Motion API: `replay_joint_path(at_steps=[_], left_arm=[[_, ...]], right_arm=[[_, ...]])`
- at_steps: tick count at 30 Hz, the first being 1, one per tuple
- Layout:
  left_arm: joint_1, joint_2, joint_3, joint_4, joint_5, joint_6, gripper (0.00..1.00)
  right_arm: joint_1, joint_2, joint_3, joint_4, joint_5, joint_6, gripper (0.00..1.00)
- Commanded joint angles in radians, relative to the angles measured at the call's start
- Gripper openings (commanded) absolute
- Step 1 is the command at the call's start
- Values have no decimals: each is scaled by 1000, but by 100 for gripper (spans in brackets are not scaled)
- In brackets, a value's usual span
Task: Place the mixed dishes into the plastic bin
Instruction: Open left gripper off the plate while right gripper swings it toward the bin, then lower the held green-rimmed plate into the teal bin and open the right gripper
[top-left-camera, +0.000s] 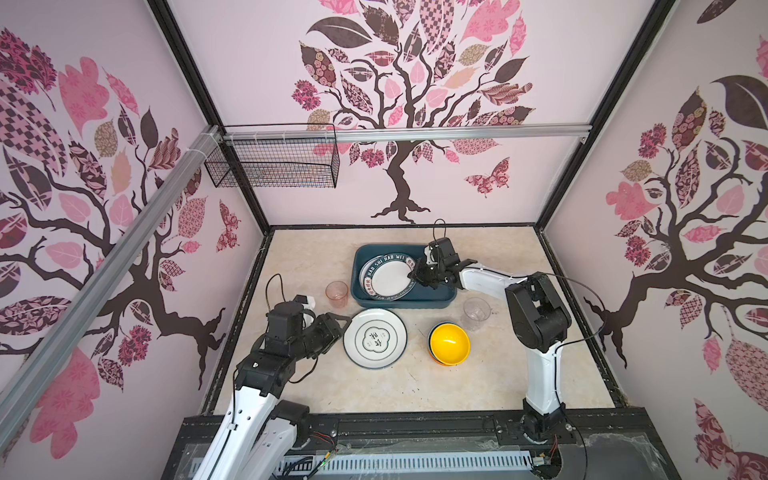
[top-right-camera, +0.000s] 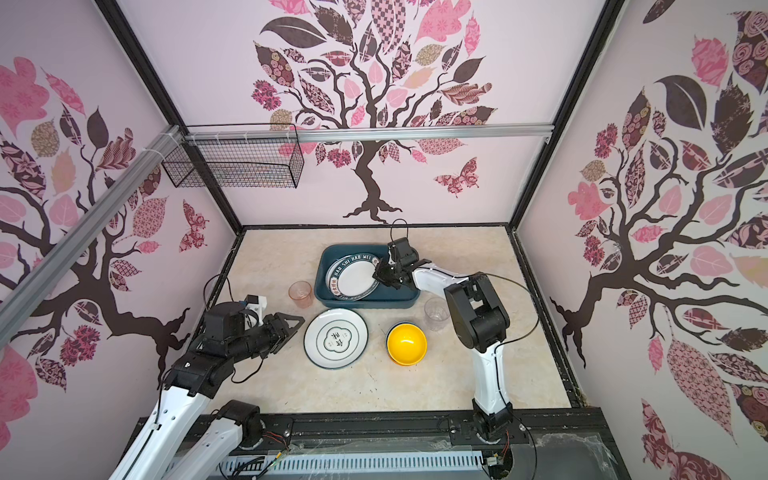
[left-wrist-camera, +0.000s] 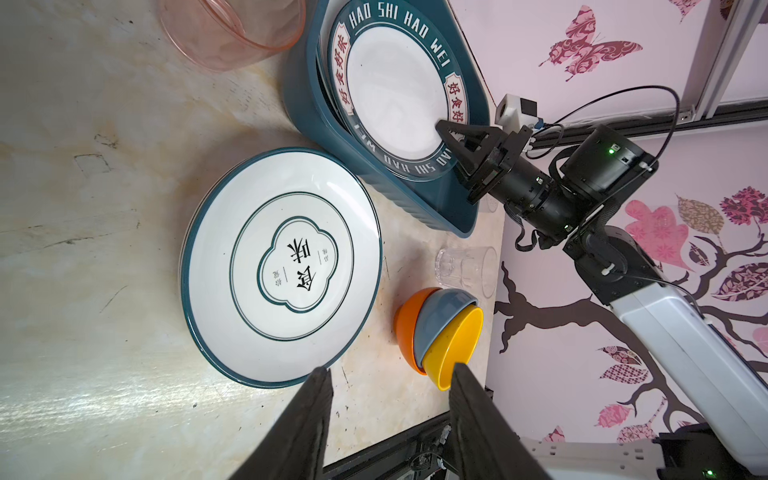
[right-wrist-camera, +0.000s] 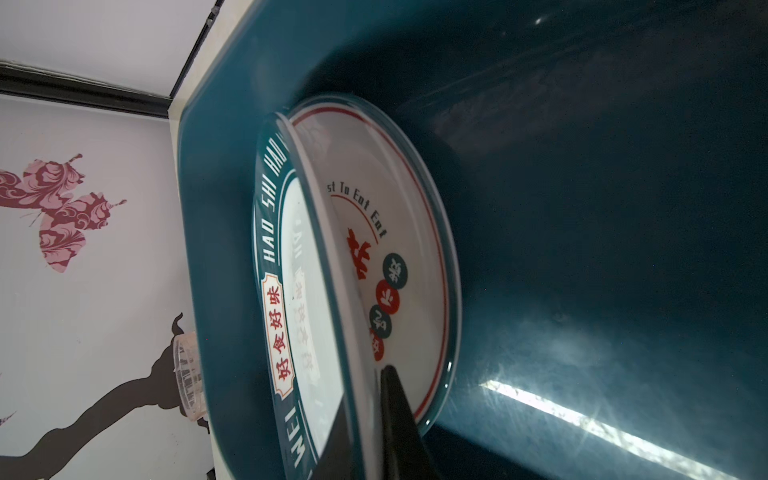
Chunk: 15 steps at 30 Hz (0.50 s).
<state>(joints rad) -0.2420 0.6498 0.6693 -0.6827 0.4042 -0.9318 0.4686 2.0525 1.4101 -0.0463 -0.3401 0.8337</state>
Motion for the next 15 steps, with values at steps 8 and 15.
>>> replay_joint_path(at_steps=[8,15], left_arm=[[3,-7,-36,9,-1,10,49],[4,-6,-36,14,0,10,49]], right_arm=[[-4,69,85,20,18,-4,6],[-5,92,104,11,13,-4,11]])
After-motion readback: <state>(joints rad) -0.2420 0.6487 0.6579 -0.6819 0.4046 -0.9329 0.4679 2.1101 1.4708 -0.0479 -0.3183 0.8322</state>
